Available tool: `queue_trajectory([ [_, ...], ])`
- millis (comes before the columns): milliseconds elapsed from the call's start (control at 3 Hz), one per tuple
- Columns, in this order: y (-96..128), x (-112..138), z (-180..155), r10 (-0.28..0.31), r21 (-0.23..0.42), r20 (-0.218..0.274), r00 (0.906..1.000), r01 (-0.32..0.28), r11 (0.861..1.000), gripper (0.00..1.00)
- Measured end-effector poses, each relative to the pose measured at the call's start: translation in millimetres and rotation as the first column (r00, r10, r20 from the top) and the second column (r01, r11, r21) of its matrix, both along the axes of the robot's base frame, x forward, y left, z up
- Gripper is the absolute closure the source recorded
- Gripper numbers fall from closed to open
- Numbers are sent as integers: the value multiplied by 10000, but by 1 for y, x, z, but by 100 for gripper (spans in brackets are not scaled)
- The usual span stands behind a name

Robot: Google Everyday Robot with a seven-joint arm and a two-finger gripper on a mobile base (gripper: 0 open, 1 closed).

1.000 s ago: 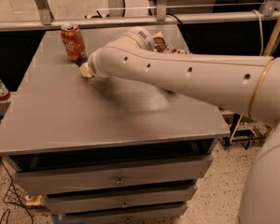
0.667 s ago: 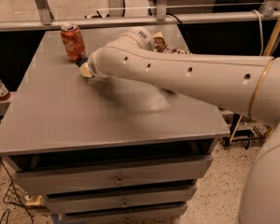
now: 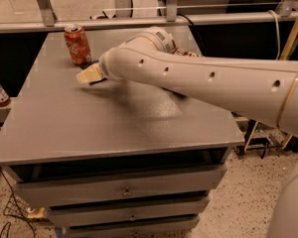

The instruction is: Move rxbar blueberry near coke can

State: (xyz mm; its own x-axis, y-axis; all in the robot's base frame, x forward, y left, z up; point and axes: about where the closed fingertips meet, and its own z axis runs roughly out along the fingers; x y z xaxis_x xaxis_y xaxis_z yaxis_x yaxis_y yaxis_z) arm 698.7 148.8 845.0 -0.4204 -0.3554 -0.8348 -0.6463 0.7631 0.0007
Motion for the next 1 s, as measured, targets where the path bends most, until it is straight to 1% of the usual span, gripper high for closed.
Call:
queue_trajectory([
  [333, -16, -1, 31, -16, 663, 534, 9986, -19, 9978, 0],
  [667, -43, -8, 52, -98, 1231, 847, 9964, -7, 9924, 0],
  [1000, -98, -18, 73, -586, 1781, 1155, 9916, 373, 9833, 0],
])
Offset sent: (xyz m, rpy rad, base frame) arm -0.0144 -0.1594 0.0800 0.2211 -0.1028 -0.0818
